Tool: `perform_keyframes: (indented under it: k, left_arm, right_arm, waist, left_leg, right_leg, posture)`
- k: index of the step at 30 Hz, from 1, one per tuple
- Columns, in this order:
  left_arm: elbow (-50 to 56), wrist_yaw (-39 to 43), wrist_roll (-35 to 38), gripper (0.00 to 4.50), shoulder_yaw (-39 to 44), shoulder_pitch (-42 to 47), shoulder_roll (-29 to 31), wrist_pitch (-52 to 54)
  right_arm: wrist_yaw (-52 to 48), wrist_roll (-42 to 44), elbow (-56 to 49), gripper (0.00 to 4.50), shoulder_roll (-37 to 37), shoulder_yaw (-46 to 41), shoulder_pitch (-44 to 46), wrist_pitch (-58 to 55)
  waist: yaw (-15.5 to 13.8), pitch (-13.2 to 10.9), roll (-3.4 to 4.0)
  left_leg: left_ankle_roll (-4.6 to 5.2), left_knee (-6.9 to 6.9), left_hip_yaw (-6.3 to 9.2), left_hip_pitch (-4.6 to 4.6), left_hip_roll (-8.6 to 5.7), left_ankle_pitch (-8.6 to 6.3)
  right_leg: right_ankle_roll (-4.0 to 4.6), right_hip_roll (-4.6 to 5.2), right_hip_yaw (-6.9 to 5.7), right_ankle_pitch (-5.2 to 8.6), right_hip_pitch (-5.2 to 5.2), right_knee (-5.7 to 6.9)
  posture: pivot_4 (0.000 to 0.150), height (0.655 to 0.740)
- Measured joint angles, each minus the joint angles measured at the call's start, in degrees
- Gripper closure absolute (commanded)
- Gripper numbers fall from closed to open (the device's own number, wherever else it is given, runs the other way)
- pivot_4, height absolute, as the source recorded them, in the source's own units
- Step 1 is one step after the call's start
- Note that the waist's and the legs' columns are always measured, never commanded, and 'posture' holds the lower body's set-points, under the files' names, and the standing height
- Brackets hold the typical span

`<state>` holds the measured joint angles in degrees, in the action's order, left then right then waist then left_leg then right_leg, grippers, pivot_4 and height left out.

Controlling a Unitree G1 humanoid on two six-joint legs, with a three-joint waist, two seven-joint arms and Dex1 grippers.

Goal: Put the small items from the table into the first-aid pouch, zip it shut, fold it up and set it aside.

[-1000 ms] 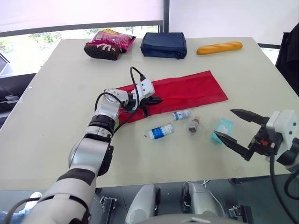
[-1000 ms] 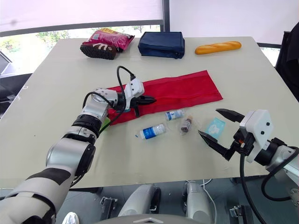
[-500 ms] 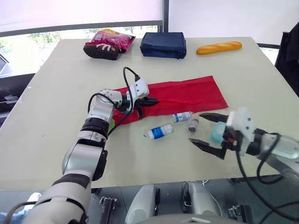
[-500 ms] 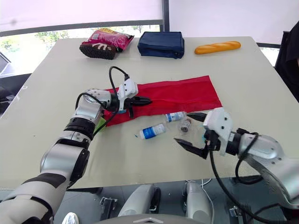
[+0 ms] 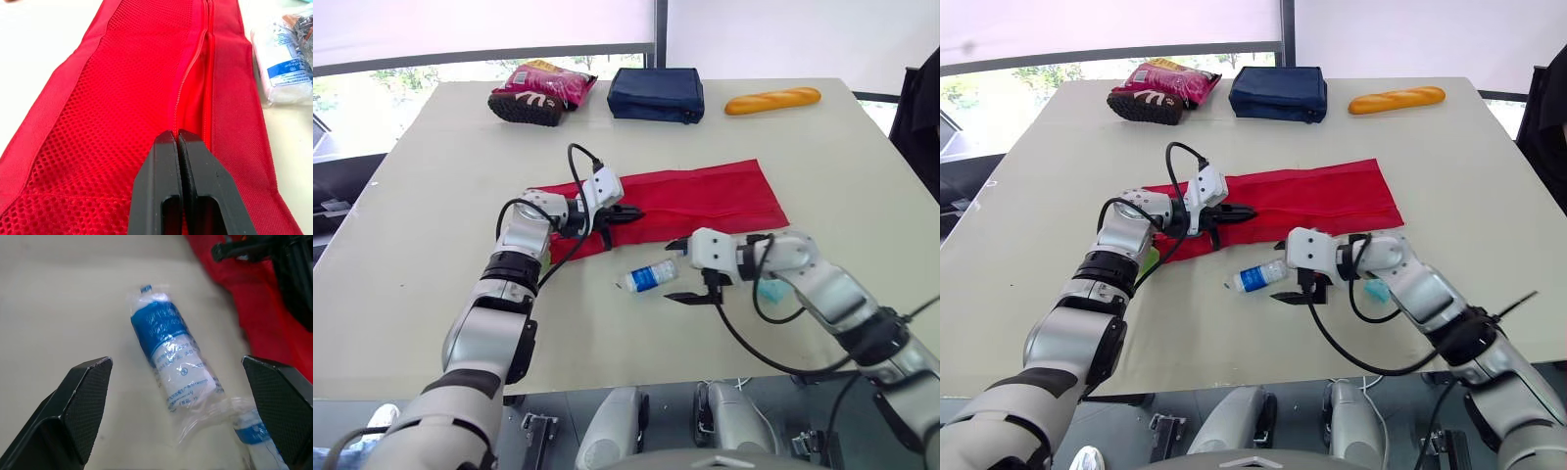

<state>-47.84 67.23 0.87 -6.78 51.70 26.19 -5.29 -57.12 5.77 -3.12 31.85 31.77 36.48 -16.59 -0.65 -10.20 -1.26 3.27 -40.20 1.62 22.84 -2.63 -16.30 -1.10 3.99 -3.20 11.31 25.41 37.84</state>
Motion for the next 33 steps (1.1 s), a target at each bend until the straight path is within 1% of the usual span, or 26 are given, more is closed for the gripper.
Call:
perform_keyframes:
  k: [2,3,4,6,9,10,11,12,13,15,18,20,23,26,28,30,33]
  left_arm:
    - [0.1,0.0,0.0,4.49,0.0,-0.1,0.0,0.1]
    - [0.1,-0.1,0.0,4.5,0.0,-0.2,0.0,0.1]
    - [0.2,-0.1,0.0,4.5,0.0,-0.2,0.0,0.2]
    - [0.7,-0.1,0.0,4.5,0.0,-0.4,-0.1,0.5]
    - [1.5,-0.2,0.1,4.5,0.0,-0.7,-0.1,1.0]
    - [2.0,-0.2,0.2,4.5,0.0,-0.8,-0.1,1.2]
    - [2.4,-0.2,0.4,4.5,0.0,-1.0,0.0,1.3]
    - [2.5,-0.2,0.5,4.5,0.0,-1.2,0.0,1.6]
    - [3.3,0.0,0.8,4.5,0.0,-1.6,-0.1,2.2]
    - [5.1,0.6,1.8,4.5,0.1,-2.7,-0.2,3.8]
    - [7.7,1.0,3.3,4.5,0.1,-3.6,-0.4,6.4]
    - [10.4,1.0,4.4,4.5,0.2,-4.2,-0.6,9.0]
    - [12.8,0.0,5.6,4.5,0.6,-4.9,-1.0,12.4]
    - [16.4,-1.3,6.5,4.5,0.6,-5.6,-1.7,15.8]
    - [19.6,-1.9,7.3,4.5,0.6,-7.1,-2.1,18.0]
    - [21.2,-2.5,7.4,4.5,0.4,-8.1,-2.7,19.4]
    - [23.8,-4.2,7.8,4.5,0.4,-9.3,-3.4,22.3]
  right_arm:
    - [-1.2,-1.9,3.4,0.0,-1.0,1.1,1.2,1.3]
    - [-1.8,-2.9,4.9,0.51,-1.5,1.2,1.6,2.1]
    - [-2.3,-3.3,5.5,0.86,-1.9,1.2,1.8,2.7]
    - [-3.2,-4.2,6.2,1.8,-2.4,1.2,2.2,3.9]
    - [-4.0,-4.5,5.8,2.99,-2.7,0.8,1.8,3.6]
    - [-4.3,-3.8,4.8,3.63,-2.8,0.1,1.0,2.5]
    - [-4.9,-3.1,3.6,4.07,-2.7,-0.7,0.3,1.3]
    - [-5.0,-2.6,2.7,4.29,-2.6,-1.3,-0.1,0.4]
    - [-4.9,-1.4,0.8,4.41,-2.4,-2.7,-1.2,-1.4]
    - [-3.3,1.9,-5.1,4.41,-2.3,-6.7,-4.4,-7.4]
    - [0.4,4.6,-12.0,4.41,-2.4,-10.7,-7.6,-15.6]
    - [5.3,5.6,-17.4,4.41,-3.0,-13.8,-10.4,-24.0]
    - [13.0,5.7,-21.8,4.41,-5.5,-18.2,-12.7,-32.9]
    - [20.4,5.3,-25.2,4.41,-8.3,-21.1,-13.0,-40.4]
    - [25.4,4.3,-25.7,4.41,-11.5,-21.5,-12.4,-44.7]
    - [27.9,3.8,-25.7,4.41,-12.8,-21.3,-12.3,-46.3]
    - [30.7,3.1,-25.6,4.41,-12.9,-20.3,-11.6,-47.7]
  waist:
    - [0.0,0.0,0.0]
    - [0.0,0.0,0.0]
    - [0.0,0.0,0.0]
    - [0.1,0.0,0.0]
    - [0.0,0.0,0.0]
    - [0.0,0.0,0.0]
    - [0.0,0.0,0.01]
    - [0.0,0.0,0.01]
    - [0.0,0.0,0.01]
    - [-0.1,0.0,0.01]
    - [-0.1,0.0,0.01]
    - [-0.1,0.0,0.01]
    - [-0.1,0.0,0.01]
    - [-0.1,0.0,0.01]
    - [0.1,0.0,0.03]
    - [0.0,0.0,0.04]
    - [0.0,0.0,0.04]
  left_leg:
    - [0.0,0.0,0.0,0.0,-0.02,0.0]
    - [-0.01,0.0,0.01,0.0,-0.02,0.0]
    - [-0.01,0.0,0.01,0.0,-0.02,0.0]
    - [-0.02,0.0,0.01,0.0,-0.02,0.01]
    - [-0.02,0.0,0.02,0.0,-0.02,0.01]
    - [-0.02,0.0,0.03,0.0,-0.02,0.01]
    - [-0.03,0.0,0.03,0.01,-0.03,0.0]
    - [-0.03,0.0,0.03,0.01,-0.03,0.0]
    - [-0.03,0.0,0.03,0.01,-0.04,0.0]
    - [-0.03,0.0,0.1,0.04,-0.03,0.0]
    - [-0.03,0.0,0.12,0.06,-0.03,0.0]
    - [-0.04,0.0,0.13,0.07,-0.03,0.0]
    - [-0.04,0.0,0.12,0.06,-0.03,0.0]
    - [-0.04,0.0,0.12,0.06,-0.04,0.0]
    - [-0.05,0.01,0.08,0.04,-0.03,0.0]
    - [-0.05,0.01,0.08,0.04,-0.03,0.0]
    - [-0.04,0.01,0.07,0.05,-0.08,0.0]
  right_leg:
    - [0.0,0.01,0.01,0.0,0.0,0.0]
    - [-0.01,0.01,0.01,0.0,0.0,0.0]
    - [0.0,0.01,0.02,0.0,0.01,0.0]
    - [0.0,0.01,0.03,-0.01,0.02,0.02]
    - [0.0,0.02,0.05,-0.01,0.02,0.02]
    - [0.0,0.03,0.08,-0.01,0.02,0.02]
    - [0.0,0.03,0.12,-0.01,0.02,0.02]
    - [0.0,0.03,0.13,-0.01,0.03,0.02]
    - [0.0,0.04,0.13,-0.01,0.03,0.02]
    - [0.0,0.07,0.2,-0.01,0.03,0.03]
    - [0.0,0.1,0.2,-0.01,0.04,0.03]
    - [0.0,0.13,0.21,-0.01,0.04,0.04]
    - [0.0,0.14,0.24,-0.01,0.06,0.06]
    - [0.0,0.12,0.26,-0.01,0.07,0.08]
    - [0.01,0.11,0.32,-0.01,0.09,0.09]
    - [0.01,0.06,0.31,-0.01,0.1,0.09]
    - [0.0,0.07,0.32,-0.01,0.09,0.08]
  posture:
    - [0.15,0.7397]
    - [0.15,0.7397]
    - [0.15,0.7397]
    - [0.15,0.7397]
    - [0.15,0.7397]
    - [0.15,0.7397]
    - [0.15,0.7397]
    - [0.15,0.7397]
    - [0.15,0.7397]
    - [0.15,0.7397]
    - [0.15,0.7397]
    - [0.15,0.7397]
    - [0.15,0.7397]
    - [0.15,0.7397]
    - [0.15,0.7397]
    - [0.15,0.7397]
    - [0.15,0.7397]
